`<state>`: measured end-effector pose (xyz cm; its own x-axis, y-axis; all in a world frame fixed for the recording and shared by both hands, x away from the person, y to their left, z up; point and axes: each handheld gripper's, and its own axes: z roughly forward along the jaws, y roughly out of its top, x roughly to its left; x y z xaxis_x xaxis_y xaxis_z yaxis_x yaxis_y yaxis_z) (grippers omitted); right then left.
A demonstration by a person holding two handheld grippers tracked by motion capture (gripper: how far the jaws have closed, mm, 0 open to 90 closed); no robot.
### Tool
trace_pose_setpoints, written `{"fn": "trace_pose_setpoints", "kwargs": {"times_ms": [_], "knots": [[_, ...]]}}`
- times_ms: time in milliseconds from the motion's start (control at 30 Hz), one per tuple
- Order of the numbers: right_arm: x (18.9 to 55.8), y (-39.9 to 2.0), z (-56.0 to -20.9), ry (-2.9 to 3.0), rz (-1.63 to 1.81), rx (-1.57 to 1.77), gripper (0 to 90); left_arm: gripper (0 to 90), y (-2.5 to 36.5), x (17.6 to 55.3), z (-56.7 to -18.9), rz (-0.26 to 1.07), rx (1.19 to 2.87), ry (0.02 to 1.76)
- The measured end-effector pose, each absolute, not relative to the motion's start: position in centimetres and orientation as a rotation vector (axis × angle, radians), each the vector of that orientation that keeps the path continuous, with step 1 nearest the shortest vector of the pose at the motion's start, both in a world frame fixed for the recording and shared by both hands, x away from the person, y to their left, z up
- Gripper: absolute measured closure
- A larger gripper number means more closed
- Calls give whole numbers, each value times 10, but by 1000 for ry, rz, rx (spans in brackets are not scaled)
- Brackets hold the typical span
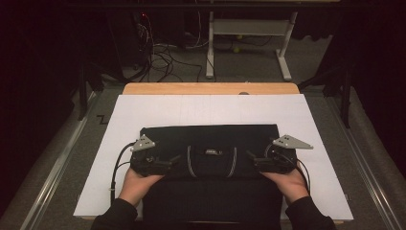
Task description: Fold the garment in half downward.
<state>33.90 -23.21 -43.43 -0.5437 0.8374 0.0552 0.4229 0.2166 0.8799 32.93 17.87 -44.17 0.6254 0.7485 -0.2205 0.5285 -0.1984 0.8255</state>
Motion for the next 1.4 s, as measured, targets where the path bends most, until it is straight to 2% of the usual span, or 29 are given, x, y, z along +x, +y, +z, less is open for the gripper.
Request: {"fn": "trace_pose_setpoints", "kwargs": {"times_ms": [500,800,1000,1400], "knots": [[357,-199,-428,2129,1244,1132,25,0,153,363,-426,265,1904,1037],[374,-189,-432,2188,1187,1164,95,5,141,386,-437,219,1985,1105],[380,-185,-441,2270,1165,1188,251,146,133,390,-452,190,2071,1105],[380,-179,-462,2344,1062,1246,455,347,123,391,-468,151,2174,1122]]}}
